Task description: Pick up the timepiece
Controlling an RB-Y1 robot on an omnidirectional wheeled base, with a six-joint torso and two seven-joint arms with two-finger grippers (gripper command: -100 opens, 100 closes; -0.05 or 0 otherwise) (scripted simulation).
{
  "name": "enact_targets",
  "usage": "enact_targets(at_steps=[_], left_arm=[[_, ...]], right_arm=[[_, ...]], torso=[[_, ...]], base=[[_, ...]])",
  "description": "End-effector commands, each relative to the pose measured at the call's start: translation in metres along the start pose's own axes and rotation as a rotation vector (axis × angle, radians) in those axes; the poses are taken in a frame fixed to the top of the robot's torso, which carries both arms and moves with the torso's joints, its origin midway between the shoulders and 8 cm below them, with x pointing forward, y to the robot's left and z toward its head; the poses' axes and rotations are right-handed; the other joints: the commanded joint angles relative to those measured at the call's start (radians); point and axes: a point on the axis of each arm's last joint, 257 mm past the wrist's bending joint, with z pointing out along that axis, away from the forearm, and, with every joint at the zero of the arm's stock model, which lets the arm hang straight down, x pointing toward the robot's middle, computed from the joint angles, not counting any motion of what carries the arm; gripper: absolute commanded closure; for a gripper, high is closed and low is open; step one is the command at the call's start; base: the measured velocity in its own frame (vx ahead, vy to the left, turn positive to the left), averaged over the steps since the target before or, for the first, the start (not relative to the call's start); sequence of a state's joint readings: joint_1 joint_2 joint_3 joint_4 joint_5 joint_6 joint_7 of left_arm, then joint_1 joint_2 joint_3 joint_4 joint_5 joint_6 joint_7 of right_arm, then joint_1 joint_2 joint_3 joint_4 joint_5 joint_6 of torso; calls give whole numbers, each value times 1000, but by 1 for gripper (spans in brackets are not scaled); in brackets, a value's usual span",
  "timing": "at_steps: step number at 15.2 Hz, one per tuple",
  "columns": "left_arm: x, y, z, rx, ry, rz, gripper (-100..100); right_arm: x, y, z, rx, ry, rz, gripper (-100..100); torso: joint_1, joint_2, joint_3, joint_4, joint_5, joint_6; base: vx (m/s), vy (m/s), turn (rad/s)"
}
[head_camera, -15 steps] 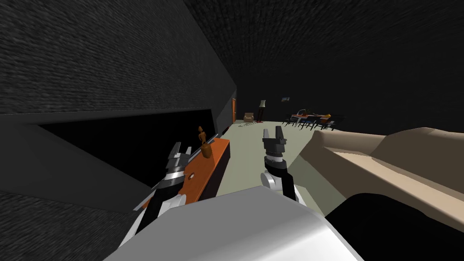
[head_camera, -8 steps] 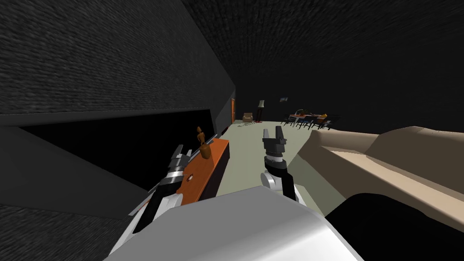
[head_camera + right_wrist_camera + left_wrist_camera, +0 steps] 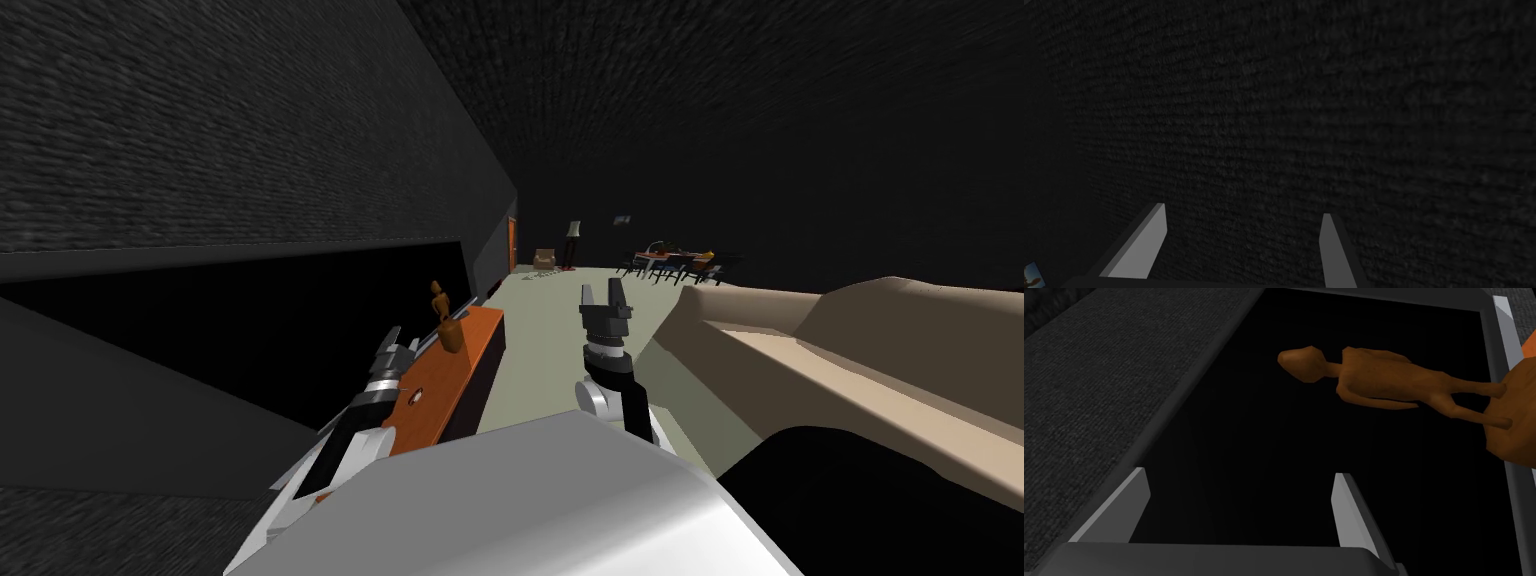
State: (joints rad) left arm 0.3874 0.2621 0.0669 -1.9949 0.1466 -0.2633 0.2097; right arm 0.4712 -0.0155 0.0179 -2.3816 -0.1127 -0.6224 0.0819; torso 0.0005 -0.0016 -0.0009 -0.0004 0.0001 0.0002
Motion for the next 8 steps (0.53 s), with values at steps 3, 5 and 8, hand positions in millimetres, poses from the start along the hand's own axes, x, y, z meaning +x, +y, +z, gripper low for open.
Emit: enact_targets(at_steps=[3, 5, 8], left_arm=[[-29, 30, 2, -70, -48, -36, -100], [-46, 46, 2, -105, -79, -58, -100], [-77, 65, 5, -148, -140, -113, -100]], right_arm=[[0, 0, 0, 0, 0, 0, 0], [0, 0, 0, 0, 0, 0, 0], [0, 0, 0, 0, 0, 0, 0]], torso=[[0, 0, 0, 0, 0, 0], [0, 0, 0, 0, 0, 0], [0, 0, 0, 0, 0, 0]], base=[[21, 1, -44], [21, 2, -48], [18, 3, -49]])
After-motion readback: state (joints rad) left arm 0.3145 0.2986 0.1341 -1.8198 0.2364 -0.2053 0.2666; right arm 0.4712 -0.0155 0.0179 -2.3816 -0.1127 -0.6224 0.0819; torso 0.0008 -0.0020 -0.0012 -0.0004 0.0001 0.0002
